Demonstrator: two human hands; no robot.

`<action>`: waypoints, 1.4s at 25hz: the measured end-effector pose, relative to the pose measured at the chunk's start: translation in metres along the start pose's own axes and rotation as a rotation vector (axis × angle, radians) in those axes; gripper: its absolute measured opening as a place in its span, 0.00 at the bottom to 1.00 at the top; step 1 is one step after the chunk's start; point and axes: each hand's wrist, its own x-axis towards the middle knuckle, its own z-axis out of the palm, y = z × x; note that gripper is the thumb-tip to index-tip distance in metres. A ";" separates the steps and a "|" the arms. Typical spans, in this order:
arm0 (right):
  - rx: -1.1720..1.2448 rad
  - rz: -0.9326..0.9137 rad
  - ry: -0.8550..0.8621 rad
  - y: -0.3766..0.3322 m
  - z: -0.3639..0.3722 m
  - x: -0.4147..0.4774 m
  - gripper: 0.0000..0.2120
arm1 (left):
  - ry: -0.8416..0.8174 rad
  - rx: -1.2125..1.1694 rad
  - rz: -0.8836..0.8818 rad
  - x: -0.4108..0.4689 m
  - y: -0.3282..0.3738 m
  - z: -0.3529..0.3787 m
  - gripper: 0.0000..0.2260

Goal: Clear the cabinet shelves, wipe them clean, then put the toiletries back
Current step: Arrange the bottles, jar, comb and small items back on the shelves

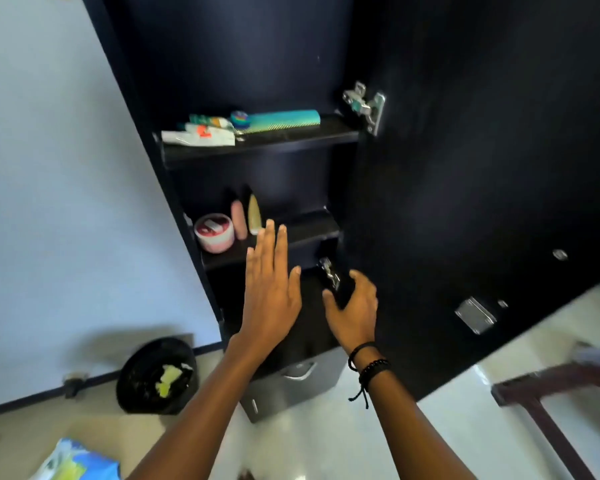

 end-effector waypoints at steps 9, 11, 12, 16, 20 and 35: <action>-0.085 0.736 -0.166 0.153 -0.073 -0.047 0.29 | -0.326 0.022 -0.123 -0.103 0.050 0.063 0.28; -0.101 0.750 -0.122 0.150 -0.083 -0.048 0.27 | -0.361 0.045 -0.119 -0.115 0.058 0.064 0.27; -0.086 0.774 -0.114 0.148 -0.086 -0.051 0.28 | -0.374 0.051 -0.119 -0.120 0.061 0.063 0.27; 0.110 0.865 0.027 0.152 -0.093 -0.064 0.36 | -0.404 0.035 -0.132 -0.134 0.063 0.055 0.27; 0.106 0.711 0.065 0.156 -0.099 -0.072 0.27 | -0.428 0.033 -0.148 -0.149 0.066 0.053 0.27; -0.256 0.390 -0.139 0.129 -0.045 -0.130 0.10 | -0.318 -0.148 -0.259 -0.181 0.074 0.050 0.26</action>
